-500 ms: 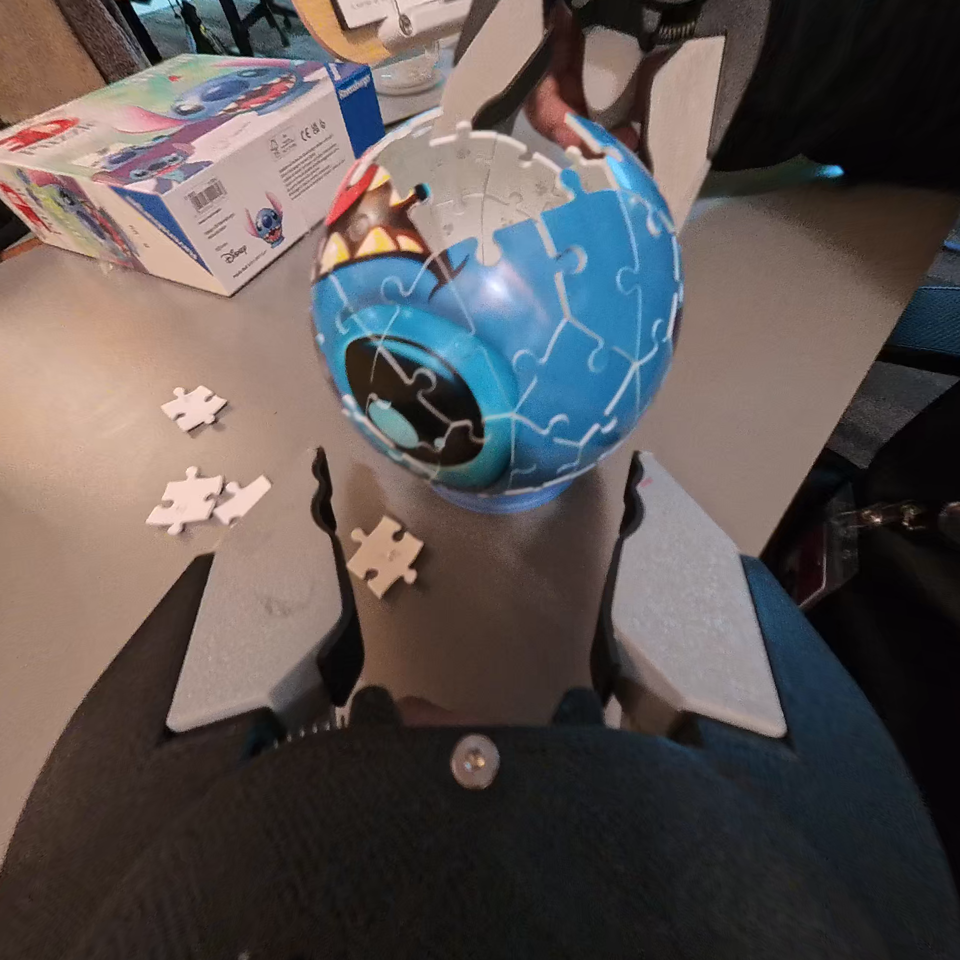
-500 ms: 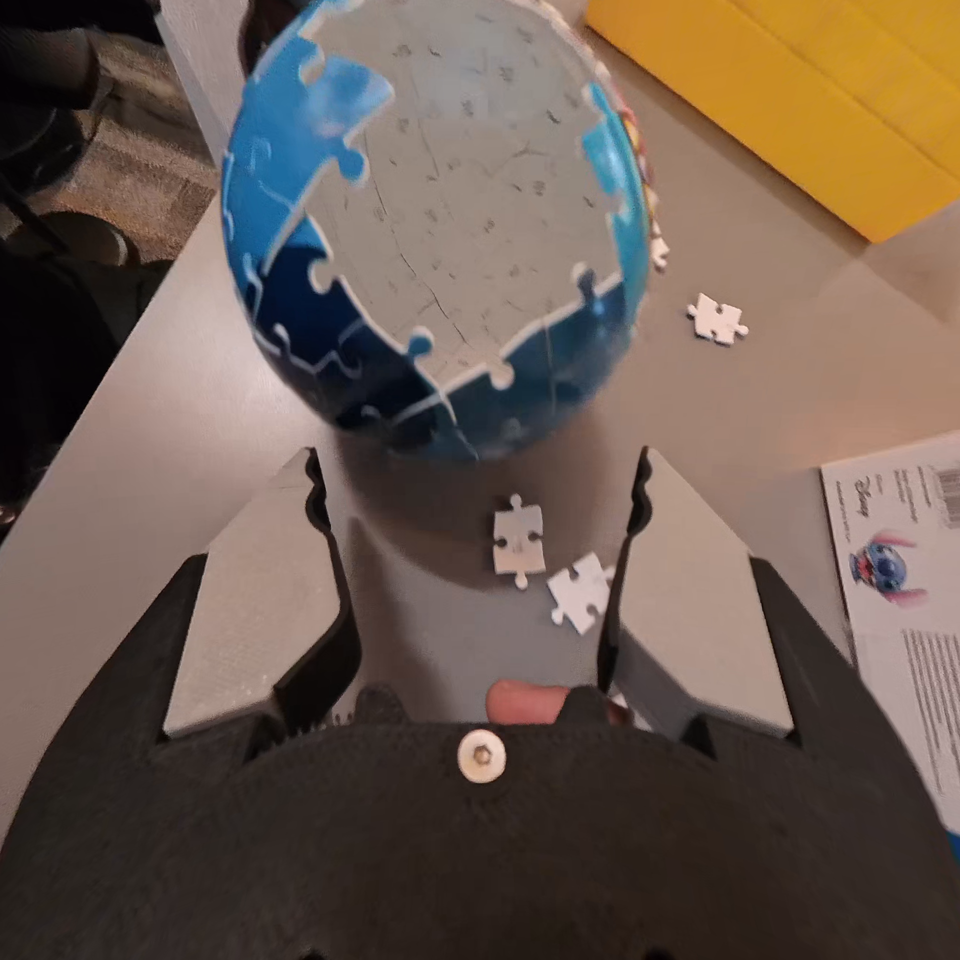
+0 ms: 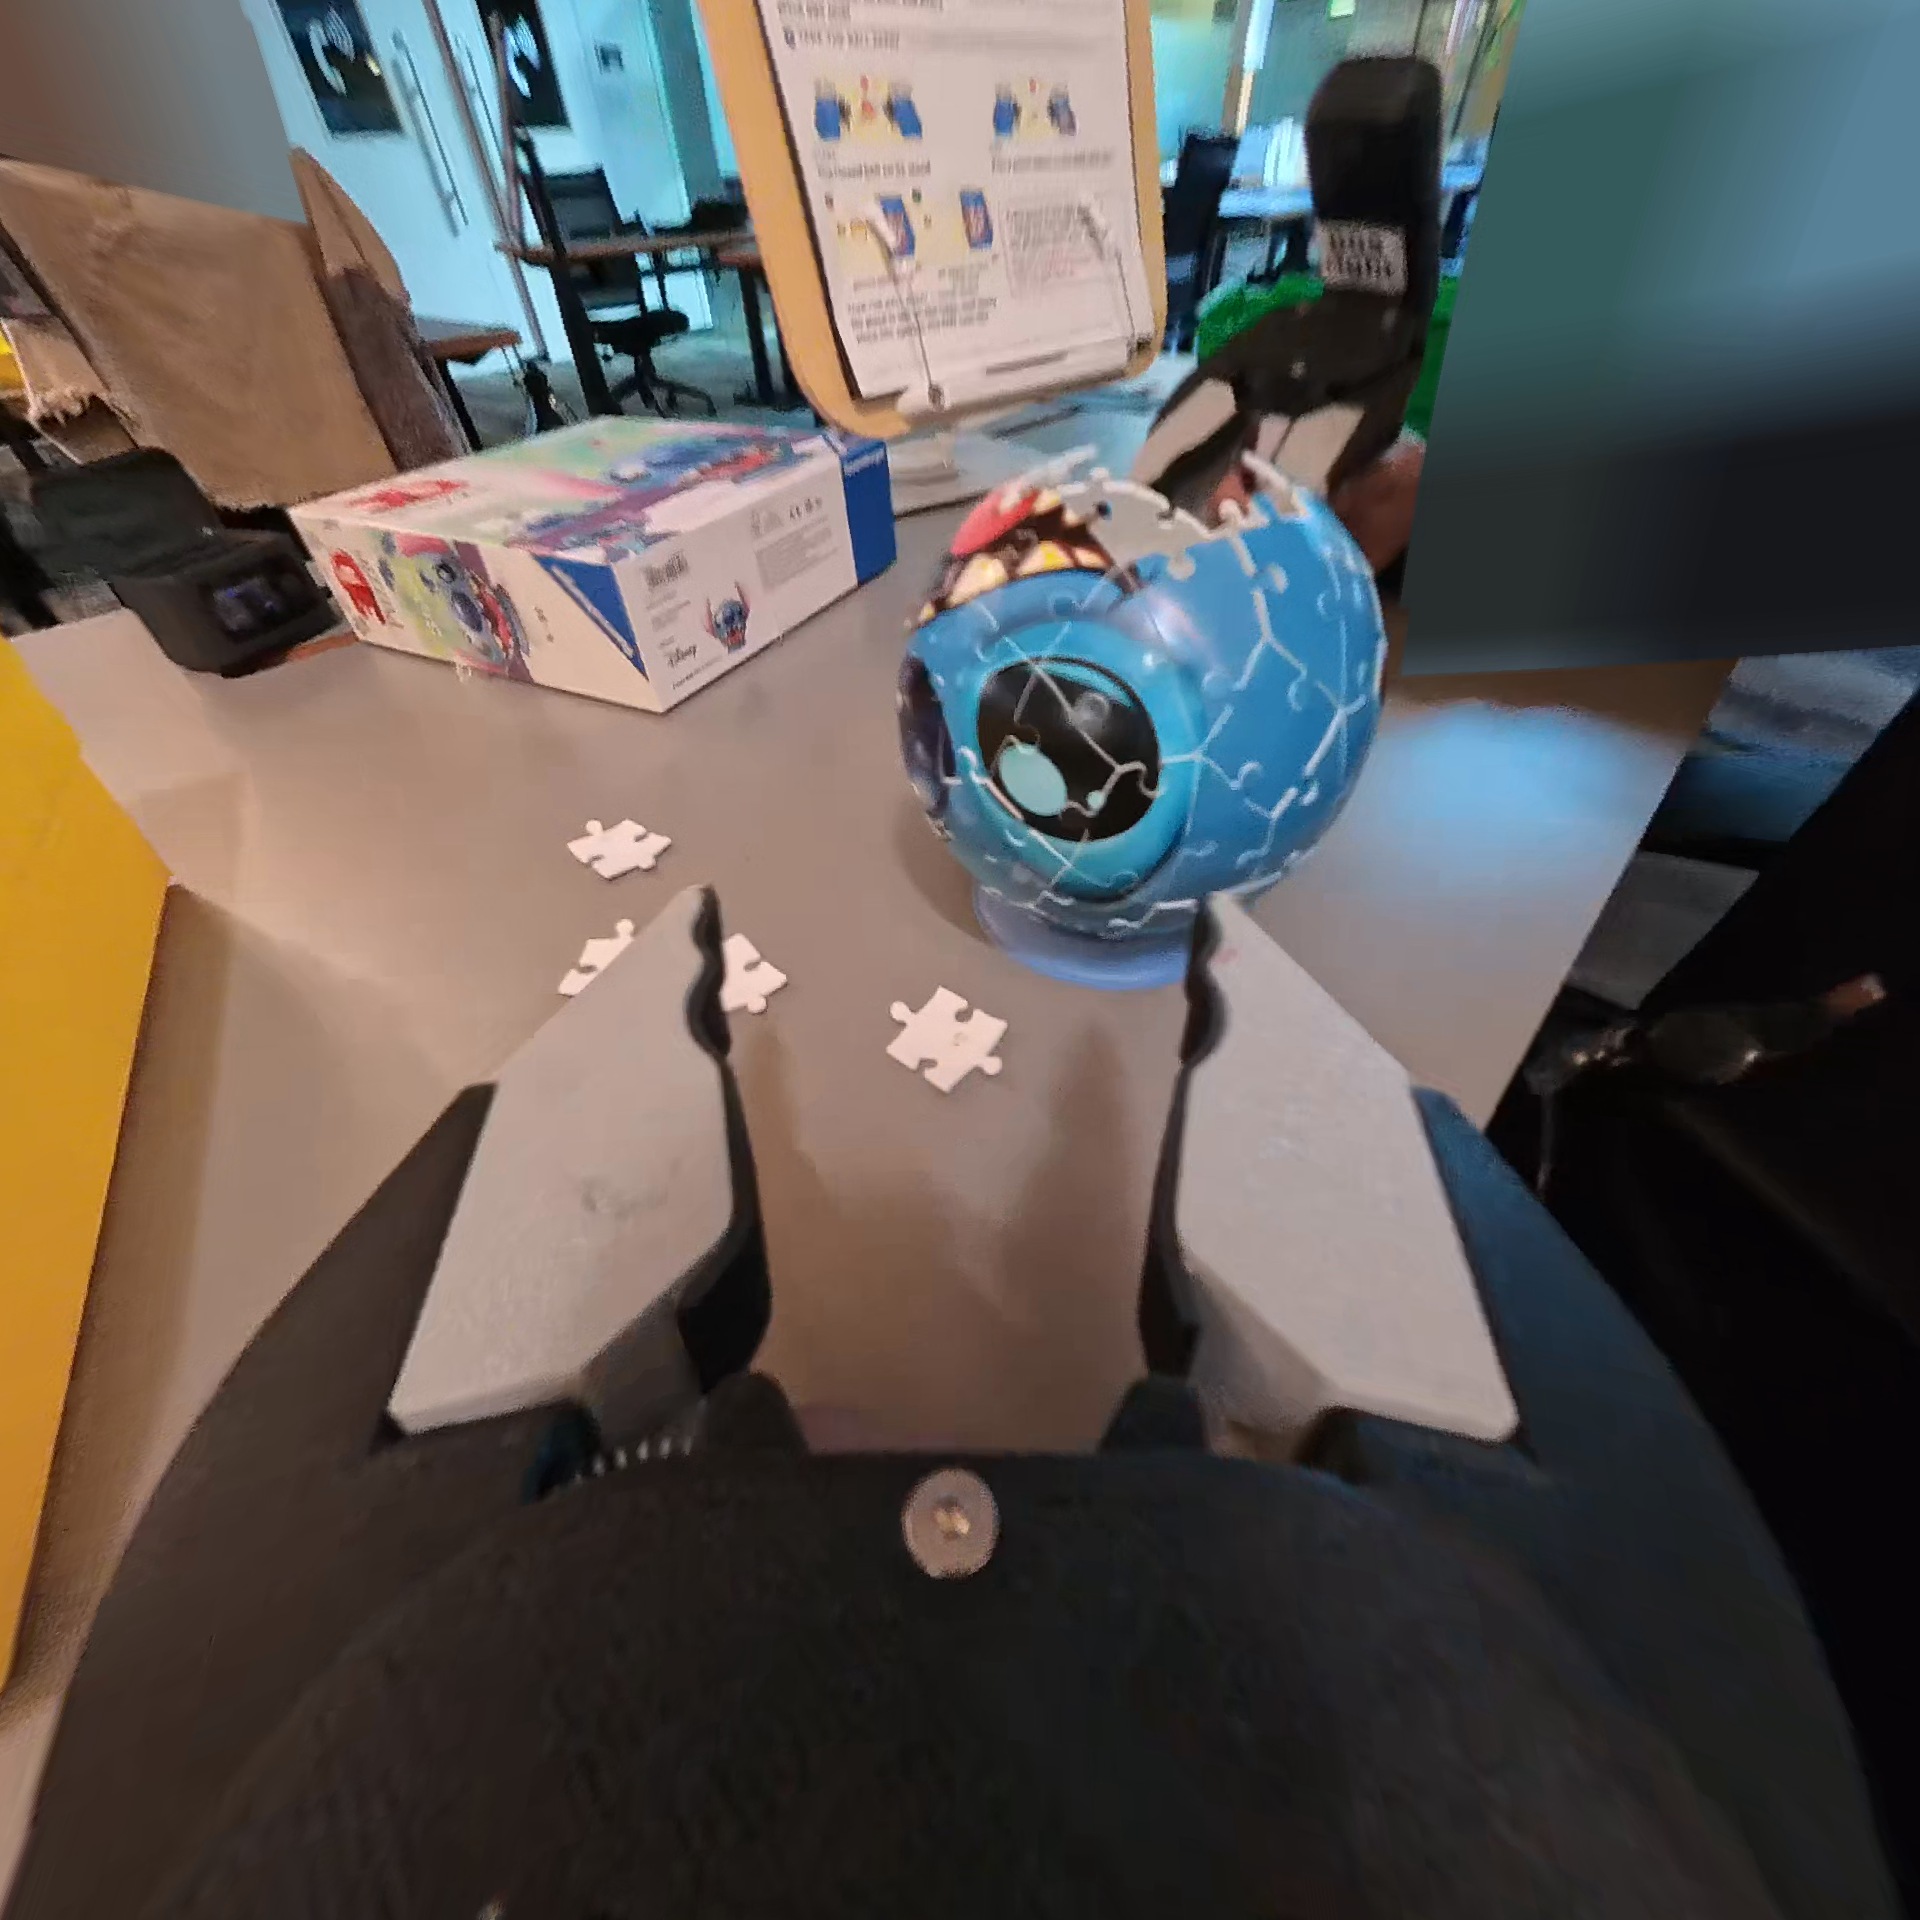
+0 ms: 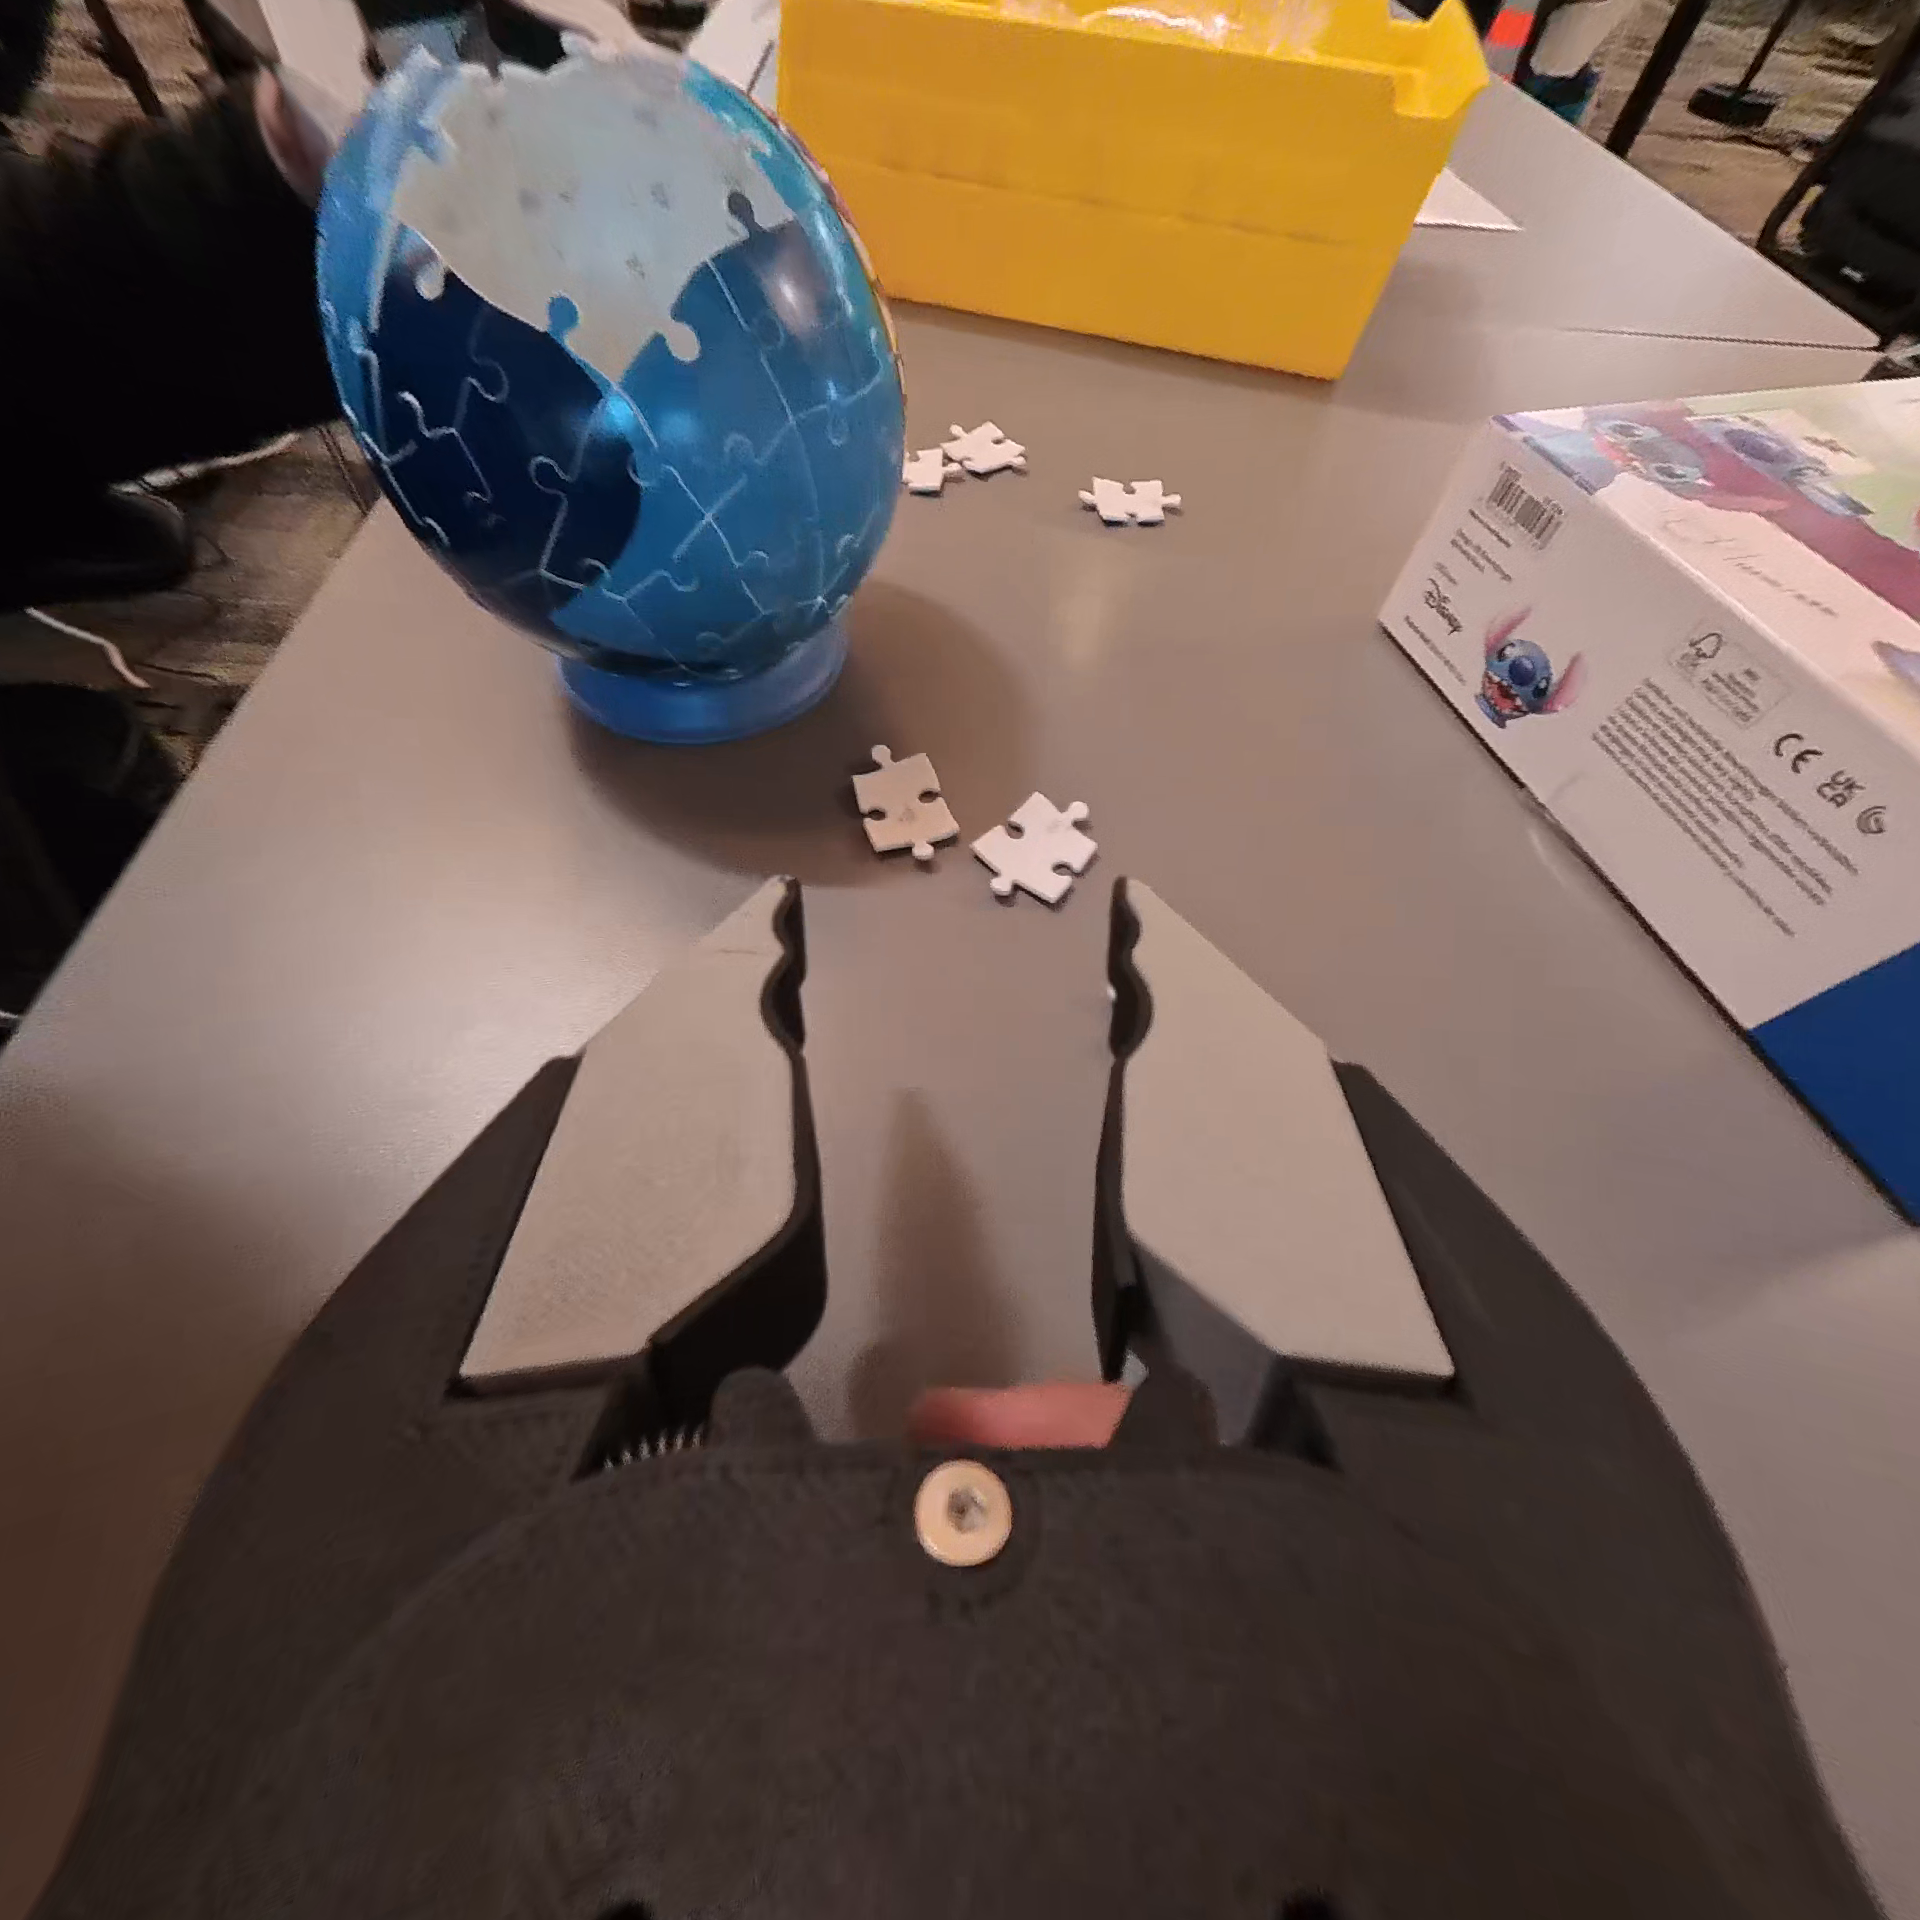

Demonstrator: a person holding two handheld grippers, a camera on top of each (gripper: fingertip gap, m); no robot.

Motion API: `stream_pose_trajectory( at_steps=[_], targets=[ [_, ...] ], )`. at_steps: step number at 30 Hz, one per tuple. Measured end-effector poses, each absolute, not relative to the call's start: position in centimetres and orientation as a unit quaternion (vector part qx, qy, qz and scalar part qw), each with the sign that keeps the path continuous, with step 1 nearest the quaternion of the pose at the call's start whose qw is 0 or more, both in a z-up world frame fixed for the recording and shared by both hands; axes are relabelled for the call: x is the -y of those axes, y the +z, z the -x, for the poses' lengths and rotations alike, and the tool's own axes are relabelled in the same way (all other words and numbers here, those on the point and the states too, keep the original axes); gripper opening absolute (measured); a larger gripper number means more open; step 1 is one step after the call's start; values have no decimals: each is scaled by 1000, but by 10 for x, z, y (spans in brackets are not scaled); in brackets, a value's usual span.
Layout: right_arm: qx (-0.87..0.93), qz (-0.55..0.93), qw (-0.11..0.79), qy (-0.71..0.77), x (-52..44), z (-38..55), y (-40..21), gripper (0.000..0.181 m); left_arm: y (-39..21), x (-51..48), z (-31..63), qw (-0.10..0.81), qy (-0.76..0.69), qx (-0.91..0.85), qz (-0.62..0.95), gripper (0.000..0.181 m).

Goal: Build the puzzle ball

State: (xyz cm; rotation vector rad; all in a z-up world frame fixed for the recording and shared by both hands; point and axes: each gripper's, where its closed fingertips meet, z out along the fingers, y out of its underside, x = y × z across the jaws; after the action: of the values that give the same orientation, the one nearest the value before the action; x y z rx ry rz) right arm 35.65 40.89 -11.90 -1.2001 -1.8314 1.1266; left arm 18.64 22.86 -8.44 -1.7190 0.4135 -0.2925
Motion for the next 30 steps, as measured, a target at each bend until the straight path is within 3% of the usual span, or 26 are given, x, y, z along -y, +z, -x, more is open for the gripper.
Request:
stream_pose_trajectory(
  at_steps=[3, 8, 13, 30],
  targets=[
    [699, 451, 359, 424, -414, -349, -116, 44, -70, -236, -166, 663, -139, -131, 724, 66],
    [715, 458, 314, 424, -416, -342, -126, 44, -69, -244, -156, 660, -172, -100, 725, 57],
    [693, 465, 351, 425, -425, -341, -117, 39, -60, -237, -153, 694, -137, -99, 700, 40],
    [660, 509, 382, 399, -454, -340, -117, 47, -45, -233, -123, 732, -172, -20, 659, 36]
  ],
)
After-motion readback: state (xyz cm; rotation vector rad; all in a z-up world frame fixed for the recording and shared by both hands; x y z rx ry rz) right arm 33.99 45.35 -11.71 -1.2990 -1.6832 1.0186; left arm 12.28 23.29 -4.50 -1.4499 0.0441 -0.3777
